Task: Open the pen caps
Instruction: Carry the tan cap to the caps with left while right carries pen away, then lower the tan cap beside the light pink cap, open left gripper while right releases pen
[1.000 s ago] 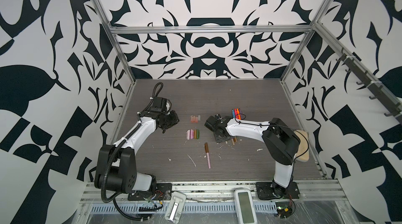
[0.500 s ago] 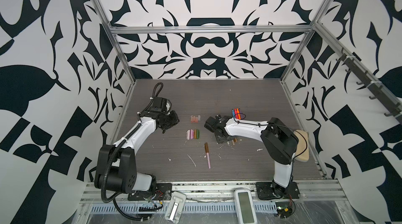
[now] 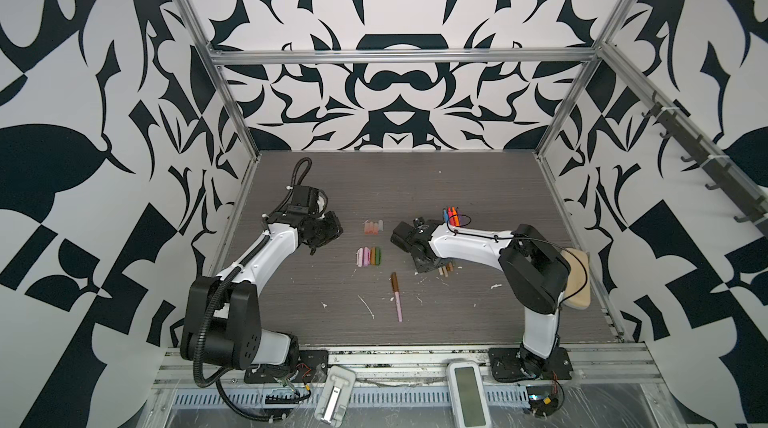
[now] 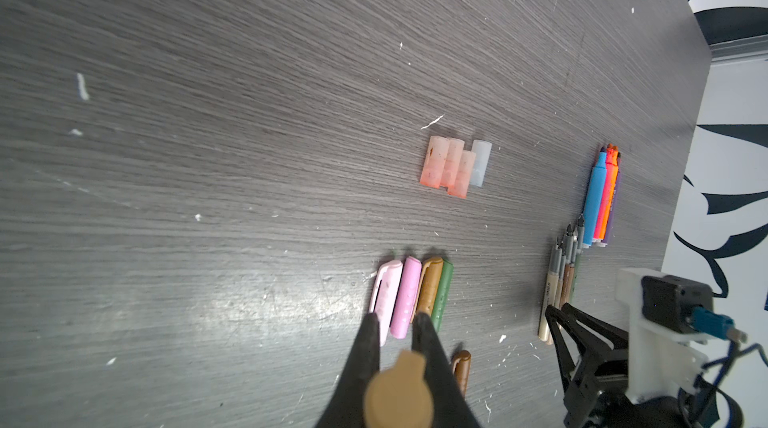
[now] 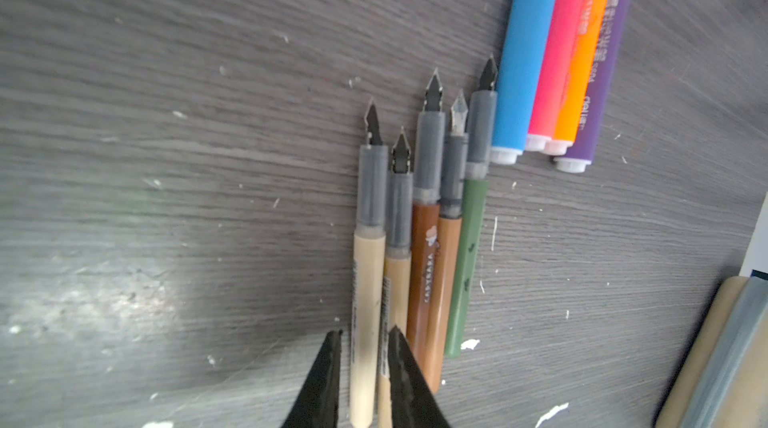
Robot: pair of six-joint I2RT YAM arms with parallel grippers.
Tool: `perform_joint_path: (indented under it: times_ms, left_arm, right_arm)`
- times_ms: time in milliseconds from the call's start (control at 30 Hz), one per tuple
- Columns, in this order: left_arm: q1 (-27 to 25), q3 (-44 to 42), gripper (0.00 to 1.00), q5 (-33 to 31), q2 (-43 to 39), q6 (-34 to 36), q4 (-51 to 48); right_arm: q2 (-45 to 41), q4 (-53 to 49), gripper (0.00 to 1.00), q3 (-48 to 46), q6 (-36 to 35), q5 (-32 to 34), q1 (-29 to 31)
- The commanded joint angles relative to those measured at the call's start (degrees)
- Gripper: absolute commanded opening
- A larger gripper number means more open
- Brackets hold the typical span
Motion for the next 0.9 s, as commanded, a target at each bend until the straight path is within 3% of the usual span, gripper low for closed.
perform_joint_path:
  times_ms: [0, 200, 367, 533, 867]
  left_arm:
    - [0.0, -0.65, 0.05, 0.57, 2.3, 0.94, -2.53]
    - [-0.01, -1.5, 0.05, 0.9, 7.68, 2.11, -2.98]
    - [-0.09, -2.04, 0.11, 2.4, 11.51, 3.35, -1.74]
    - [-0.46, -2.47, 0.18, 5.6, 13.27, 3.81, 1.19]
    - [-4.54, -3.18, 0.26, 5.2, 13.31, 6.17, 0.38]
  right_arm:
    - [-0.6, -1.89, 0.24, 1.49, 1.22, 1.88, -0.03]
    - [-5.75, 1.29, 0.23, -1.78, -1.4, 0.99, -0.03]
    - [-17.15, 14.45, 0.22, -13.43, -7.82, -8.86, -0.17]
    - [-23.62, 22.08, 0.2, -22.12, -8.37, -12.48, -0.31]
    - [-21.41, 22.21, 0.17, -21.61, -8.01, -12.33, -1.02]
